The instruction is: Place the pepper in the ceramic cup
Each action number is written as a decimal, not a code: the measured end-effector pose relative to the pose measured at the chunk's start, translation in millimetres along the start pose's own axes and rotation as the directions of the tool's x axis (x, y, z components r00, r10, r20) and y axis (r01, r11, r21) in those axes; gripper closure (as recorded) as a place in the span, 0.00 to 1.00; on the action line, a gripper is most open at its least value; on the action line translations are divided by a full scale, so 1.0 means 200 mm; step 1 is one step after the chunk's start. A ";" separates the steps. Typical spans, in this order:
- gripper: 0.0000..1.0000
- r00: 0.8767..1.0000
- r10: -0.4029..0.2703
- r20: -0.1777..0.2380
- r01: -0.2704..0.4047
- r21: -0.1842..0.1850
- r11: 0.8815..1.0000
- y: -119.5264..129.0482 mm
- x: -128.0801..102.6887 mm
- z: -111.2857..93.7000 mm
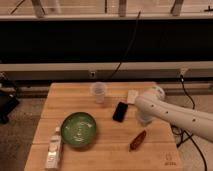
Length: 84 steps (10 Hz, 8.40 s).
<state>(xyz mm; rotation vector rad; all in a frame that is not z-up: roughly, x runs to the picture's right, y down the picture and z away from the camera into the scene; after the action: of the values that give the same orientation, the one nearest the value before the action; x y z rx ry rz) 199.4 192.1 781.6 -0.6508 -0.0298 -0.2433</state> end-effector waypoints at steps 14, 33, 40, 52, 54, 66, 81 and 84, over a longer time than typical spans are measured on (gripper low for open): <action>0.20 0.994 -0.109 0.023 0.108 0.014 0.994 0.15 -0.08 0.06; 0.80 0.952 -0.290 0.098 0.287 0.046 0.957 0.36 -0.22 0.25; 1.00 0.962 -0.254 0.101 0.253 0.029 0.967 0.23 -0.23 0.07; 1.00 0.957 -0.228 0.177 0.217 0.083 0.973 -0.61 -0.48 -0.27; 1.00 0.957 -0.222 0.190 0.205 0.102 0.973 -0.75 -0.56 -0.30; 1.00 0.946 -0.243 0.214 0.206 0.184 0.961 -1.12 -0.78 -0.55; 0.96 0.897 -0.255 0.360 0.216 0.146 0.965 -1.14 -1.04 -0.54; 0.67 0.895 -0.242 0.376 0.204 0.138 0.969 -1.15 -1.04 -0.51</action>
<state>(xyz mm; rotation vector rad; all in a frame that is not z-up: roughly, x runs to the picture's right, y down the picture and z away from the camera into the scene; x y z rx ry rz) -60.3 -1.6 815.6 -0.5925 -0.5014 -0.3291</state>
